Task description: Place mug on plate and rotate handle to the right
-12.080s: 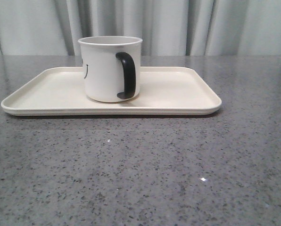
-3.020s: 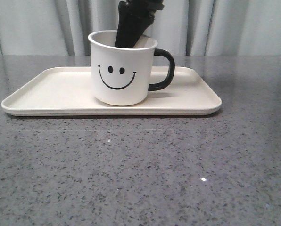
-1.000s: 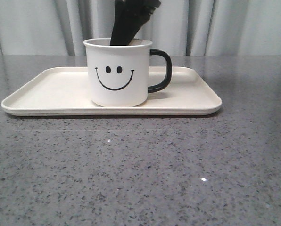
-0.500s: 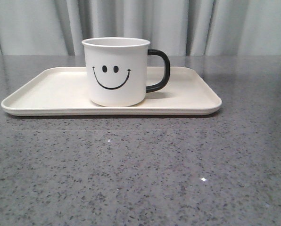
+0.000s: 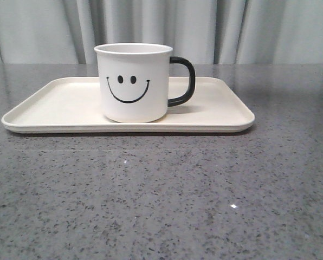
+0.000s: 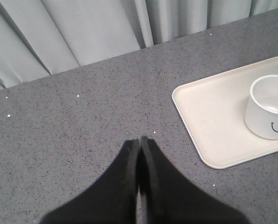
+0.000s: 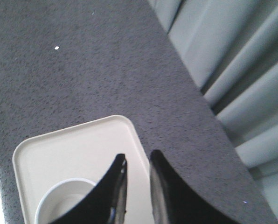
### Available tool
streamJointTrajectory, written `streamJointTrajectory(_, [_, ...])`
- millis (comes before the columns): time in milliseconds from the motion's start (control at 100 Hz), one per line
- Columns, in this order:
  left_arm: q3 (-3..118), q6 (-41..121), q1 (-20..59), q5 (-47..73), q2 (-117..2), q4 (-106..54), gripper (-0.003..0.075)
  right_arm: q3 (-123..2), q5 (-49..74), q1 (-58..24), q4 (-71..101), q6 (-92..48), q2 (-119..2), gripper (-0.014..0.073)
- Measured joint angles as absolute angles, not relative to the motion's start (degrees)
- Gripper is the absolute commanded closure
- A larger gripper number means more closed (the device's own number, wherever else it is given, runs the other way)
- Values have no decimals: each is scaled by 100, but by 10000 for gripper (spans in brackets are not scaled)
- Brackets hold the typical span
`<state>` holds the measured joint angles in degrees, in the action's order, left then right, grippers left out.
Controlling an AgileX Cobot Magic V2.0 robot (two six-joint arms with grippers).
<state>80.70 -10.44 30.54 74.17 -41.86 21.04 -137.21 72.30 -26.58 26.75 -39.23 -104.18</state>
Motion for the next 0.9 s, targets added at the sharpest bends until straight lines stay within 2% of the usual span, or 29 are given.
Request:
streamJointTrajectory(350, [8070, -1044, 3054, 7417, -4186, 2104, 740, -13712, 7277, -1236, 2697, -3392, -8735, 442])
streamJointTrajectory(490, [8070, -1044, 3054, 7417, -4186, 2104, 740, -13288, 7166, -750, 2706, -3319, -7995, 442])
streamJointTrajectory(660, [8070, -1044, 3054, 7417, -4186, 2104, 740, -11977, 6687, -386, 2577, -3307, -6938, 443])
streamJointTrajectory(900, [8070, -1044, 3054, 7417, -4186, 2104, 740, -9149, 5415, -251, 1759, -2932, -5039, 443])
